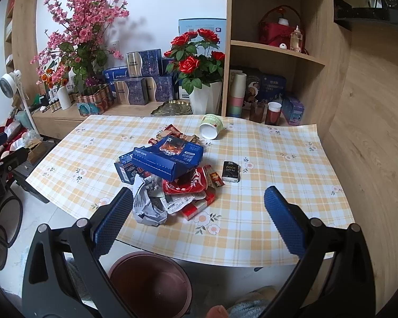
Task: Collect trash
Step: 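Grasp the blue luckin coffee box with the right tool while left tool approaches crumpled paper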
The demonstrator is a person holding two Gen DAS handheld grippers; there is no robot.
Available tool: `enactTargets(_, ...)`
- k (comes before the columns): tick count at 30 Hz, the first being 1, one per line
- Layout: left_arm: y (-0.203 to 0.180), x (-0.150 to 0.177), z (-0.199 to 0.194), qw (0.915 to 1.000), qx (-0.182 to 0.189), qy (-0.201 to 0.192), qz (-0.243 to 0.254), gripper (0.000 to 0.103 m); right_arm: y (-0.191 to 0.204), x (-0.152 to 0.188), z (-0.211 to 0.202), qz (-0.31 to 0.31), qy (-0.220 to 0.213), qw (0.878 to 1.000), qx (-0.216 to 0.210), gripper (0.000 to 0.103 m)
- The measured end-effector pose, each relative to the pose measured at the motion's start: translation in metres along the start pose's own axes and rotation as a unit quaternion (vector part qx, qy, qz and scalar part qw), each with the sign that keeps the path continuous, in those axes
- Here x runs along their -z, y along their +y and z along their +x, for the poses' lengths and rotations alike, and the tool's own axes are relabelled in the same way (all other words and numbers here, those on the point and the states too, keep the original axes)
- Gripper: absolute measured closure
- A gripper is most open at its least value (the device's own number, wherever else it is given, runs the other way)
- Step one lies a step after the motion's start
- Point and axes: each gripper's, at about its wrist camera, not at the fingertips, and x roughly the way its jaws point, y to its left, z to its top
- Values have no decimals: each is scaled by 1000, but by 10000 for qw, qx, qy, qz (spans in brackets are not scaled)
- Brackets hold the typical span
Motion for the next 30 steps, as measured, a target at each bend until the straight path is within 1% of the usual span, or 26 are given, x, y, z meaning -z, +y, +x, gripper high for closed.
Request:
enactTargets(2, 3, 4, 4, 9999, 94, 36, -108, 5, 3, 0, 3, -83, -13, 9999, 61, 6)
enactTargets(4, 7, 2, 9, 9999, 84, 42, -93, 5, 5, 0, 6, -169, -79, 9998, 70, 6)
enactTargets(6, 8, 5, 11, 10000, -59, -30, -35, 5, 8, 0, 12, -320, -97, 9994, -20, 6)
enactTargets(8, 10, 7, 13, 9997, -211, -126, 21, 5, 13, -2, 20, -496, -129, 9987, -22, 6)
enactTargets(9, 10, 8, 15, 9996, -226, -154, 44, 5, 16, -3, 26, -602, -160, 9981, -42, 6)
enactTargets(11, 14, 8, 22, 9999, -91, -97, 38, 5, 20, -5, 40, -738, -185, 9969, -208, 6)
enactTargets(12, 16, 9, 26, 10000, -47, -60, 4, 5, 20, -6, 51, -771, -174, 9962, -377, 6)
enactTargets(13, 19, 10, 30, 10000, -13, -48, -50, 5, 20, -7, 62, -752, -87, 9959, -495, 6)
enactTargets(15, 22, 13, 34, 9998, 11, -158, -85, 5, 25, -10, 90, -814, 223, 9943, -644, 6)
enactTargets(16, 23, 13, 38, 9998, 11, -177, -90, 5, 30, -10, 98, -927, 254, 9934, -630, 6)
enactTargets(17, 25, 14, 43, 9998, 30, -130, -116, 5, 38, -12, 110, -1166, 289, 9912, -555, 6)
enactTargets(20, 32, 17, 59, 9995, 150, 89, -249, 5, 62, -13, 144, -1653, 447, 9849, -235, 6)
enactTargets(22, 35, 20, 68, 9992, 142, 213, -301, 5, 72, -12, 162, -1870, 483, 9809, -237, 6)
enactTargets(25, 37, 24, 79, 9989, 154, 295, -341, 5, 85, -13, 194, -2324, 591, 9708, -75, 6)
enactTargets(26, 38, 25, 82, 9988, 135, 321, -332, 5, 92, -14, 205, -2527, 599, 9657, 29, 6)
enactTargets(30, 41, 33, 94, 9981, 66, 522, -328, 5, 105, -12, 236, -2988, 719, 9514, 199, 6)
